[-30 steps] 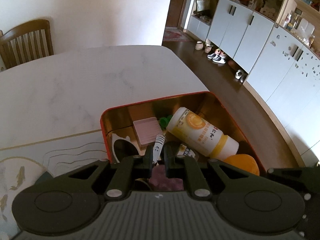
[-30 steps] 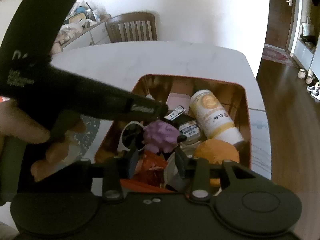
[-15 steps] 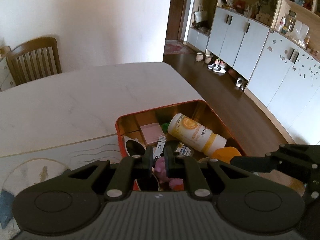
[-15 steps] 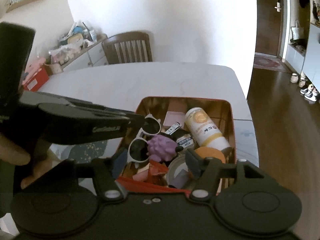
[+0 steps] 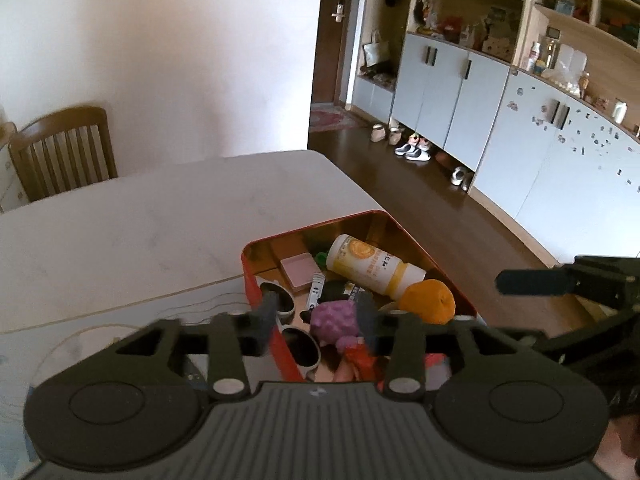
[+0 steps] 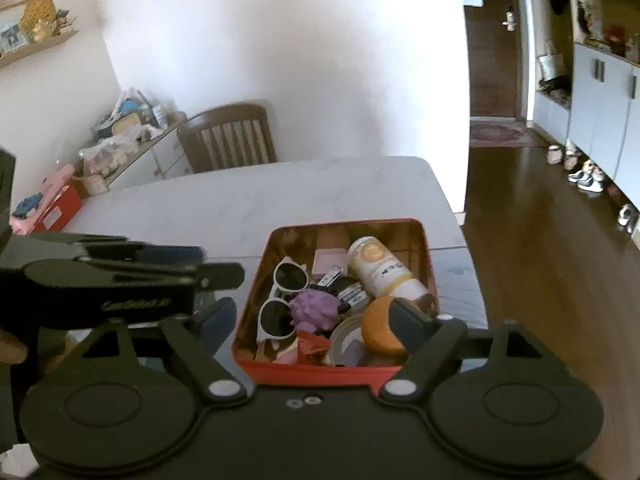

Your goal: Organize rigid objects

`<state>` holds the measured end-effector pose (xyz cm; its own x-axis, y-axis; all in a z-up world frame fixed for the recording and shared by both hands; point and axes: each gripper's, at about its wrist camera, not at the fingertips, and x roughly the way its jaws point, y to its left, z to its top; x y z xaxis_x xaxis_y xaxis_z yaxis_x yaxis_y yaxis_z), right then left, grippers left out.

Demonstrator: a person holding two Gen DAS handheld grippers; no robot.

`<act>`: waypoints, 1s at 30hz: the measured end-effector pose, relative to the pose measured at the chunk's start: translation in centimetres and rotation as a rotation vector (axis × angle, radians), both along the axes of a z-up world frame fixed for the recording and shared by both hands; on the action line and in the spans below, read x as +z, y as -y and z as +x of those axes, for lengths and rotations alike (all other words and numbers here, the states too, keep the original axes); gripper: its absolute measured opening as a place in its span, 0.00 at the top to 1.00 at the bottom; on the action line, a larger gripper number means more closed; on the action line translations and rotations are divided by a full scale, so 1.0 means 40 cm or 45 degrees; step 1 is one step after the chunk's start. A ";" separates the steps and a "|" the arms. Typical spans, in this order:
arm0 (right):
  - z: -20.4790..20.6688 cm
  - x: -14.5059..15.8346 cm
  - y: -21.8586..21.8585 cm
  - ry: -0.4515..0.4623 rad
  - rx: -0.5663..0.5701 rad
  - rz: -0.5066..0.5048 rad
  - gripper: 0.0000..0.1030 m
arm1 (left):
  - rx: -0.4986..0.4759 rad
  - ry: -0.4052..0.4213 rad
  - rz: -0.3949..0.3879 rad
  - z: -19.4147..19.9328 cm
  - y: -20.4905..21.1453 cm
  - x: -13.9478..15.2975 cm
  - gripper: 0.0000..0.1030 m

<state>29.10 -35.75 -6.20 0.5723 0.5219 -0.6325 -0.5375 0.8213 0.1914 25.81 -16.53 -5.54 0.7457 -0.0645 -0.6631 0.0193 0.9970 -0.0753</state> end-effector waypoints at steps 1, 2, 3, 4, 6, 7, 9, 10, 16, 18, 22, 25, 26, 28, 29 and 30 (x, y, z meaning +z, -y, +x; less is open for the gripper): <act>-0.006 0.003 0.002 0.002 -0.013 0.005 0.16 | -0.009 0.011 0.005 -0.011 -0.003 0.004 0.42; -0.012 0.005 0.003 0.004 -0.028 0.008 0.14 | -0.017 0.017 0.012 -0.019 -0.004 0.009 0.41; -0.016 0.005 0.004 0.007 -0.043 0.011 0.12 | -0.026 0.020 0.016 -0.028 -0.007 0.011 0.41; -0.023 0.008 0.006 0.011 -0.057 0.017 0.11 | -0.036 0.022 0.012 -0.037 -0.011 0.014 0.38; -0.037 0.013 0.009 0.016 -0.072 0.030 0.07 | -0.057 0.031 0.001 -0.054 -0.016 0.018 0.30; -0.044 0.015 0.010 0.021 -0.085 0.032 0.05 | -0.060 0.039 -0.003 -0.065 -0.021 0.021 0.25; -0.060 0.020 0.013 0.035 -0.106 0.042 0.01 | -0.061 0.054 -0.016 -0.082 -0.030 0.025 0.21; -0.069 0.023 0.013 0.042 -0.118 0.047 0.00 | -0.058 0.058 -0.020 -0.090 -0.034 0.026 0.20; -0.114 0.039 0.005 0.064 -0.155 0.072 0.00 | -0.052 0.077 -0.017 -0.136 -0.054 0.042 0.13; -0.129 0.044 -0.001 0.075 -0.168 0.064 0.00 | -0.057 0.084 -0.042 -0.150 -0.062 0.048 0.06; -0.153 0.052 -0.008 0.087 -0.218 0.069 0.00 | -0.053 0.089 -0.059 -0.175 -0.077 0.060 0.01; -0.175 0.056 -0.016 0.092 -0.235 0.074 0.00 | -0.064 0.086 -0.058 -0.197 -0.081 0.064 0.01; -0.182 0.057 -0.019 0.095 -0.239 0.073 0.00 | -0.066 0.087 -0.055 -0.205 -0.082 0.066 0.01; -0.196 0.058 -0.026 0.101 -0.243 0.064 0.00 | -0.074 0.089 -0.049 -0.218 -0.085 0.069 0.01; -0.205 0.059 -0.028 0.105 -0.247 0.067 0.00 | -0.078 0.091 -0.048 -0.225 -0.086 0.071 0.01; -0.211 0.059 -0.030 0.108 -0.253 0.069 0.00 | -0.080 0.095 -0.048 -0.230 -0.088 0.072 0.01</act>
<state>20.66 -34.56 -3.82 0.7173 0.4258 -0.5516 -0.3824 0.9022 0.1993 16.59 -13.01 -2.64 0.7867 -0.1366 -0.6020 0.0888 0.9901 -0.1086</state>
